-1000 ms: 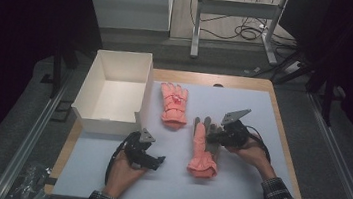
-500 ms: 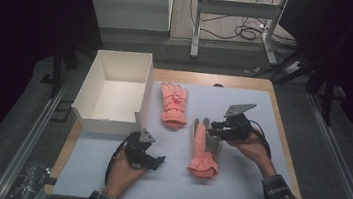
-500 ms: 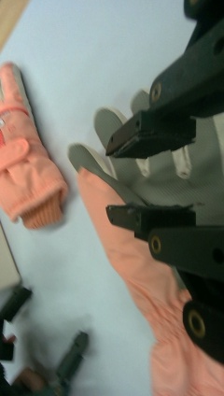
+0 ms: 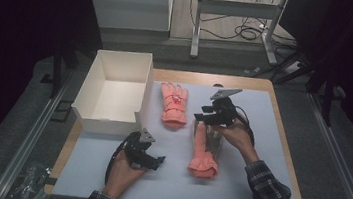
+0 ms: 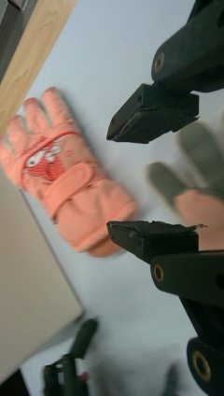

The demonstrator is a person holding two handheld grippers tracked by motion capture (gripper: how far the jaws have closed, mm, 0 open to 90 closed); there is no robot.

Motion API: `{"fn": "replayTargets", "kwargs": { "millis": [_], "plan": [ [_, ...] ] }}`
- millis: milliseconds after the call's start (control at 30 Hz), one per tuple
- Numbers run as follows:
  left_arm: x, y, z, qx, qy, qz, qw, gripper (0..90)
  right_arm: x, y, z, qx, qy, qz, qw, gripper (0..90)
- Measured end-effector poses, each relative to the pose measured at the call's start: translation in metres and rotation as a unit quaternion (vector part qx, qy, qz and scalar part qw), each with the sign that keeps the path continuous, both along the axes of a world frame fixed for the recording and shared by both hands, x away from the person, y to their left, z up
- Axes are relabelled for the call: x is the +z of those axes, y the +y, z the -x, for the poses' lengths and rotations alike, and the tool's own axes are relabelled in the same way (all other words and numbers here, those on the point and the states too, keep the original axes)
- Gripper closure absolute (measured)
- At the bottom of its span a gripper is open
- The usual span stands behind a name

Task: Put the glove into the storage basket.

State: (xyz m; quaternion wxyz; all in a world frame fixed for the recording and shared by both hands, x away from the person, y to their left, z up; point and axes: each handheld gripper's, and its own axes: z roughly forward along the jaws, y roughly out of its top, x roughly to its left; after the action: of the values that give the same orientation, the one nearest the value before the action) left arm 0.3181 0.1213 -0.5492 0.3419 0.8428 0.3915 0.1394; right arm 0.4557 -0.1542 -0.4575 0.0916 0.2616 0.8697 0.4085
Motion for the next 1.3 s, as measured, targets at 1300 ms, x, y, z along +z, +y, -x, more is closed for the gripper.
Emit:
{"fn": "replayTargets", "kwargs": {
  "millis": [1300],
  "plan": [
    [0.000,0.000,0.000,0.000,0.000,0.000,1.0000,0.5,-0.047,0.124,-0.085,-0.046,0.043,0.094,0.9935,46.6]
  ]
}}
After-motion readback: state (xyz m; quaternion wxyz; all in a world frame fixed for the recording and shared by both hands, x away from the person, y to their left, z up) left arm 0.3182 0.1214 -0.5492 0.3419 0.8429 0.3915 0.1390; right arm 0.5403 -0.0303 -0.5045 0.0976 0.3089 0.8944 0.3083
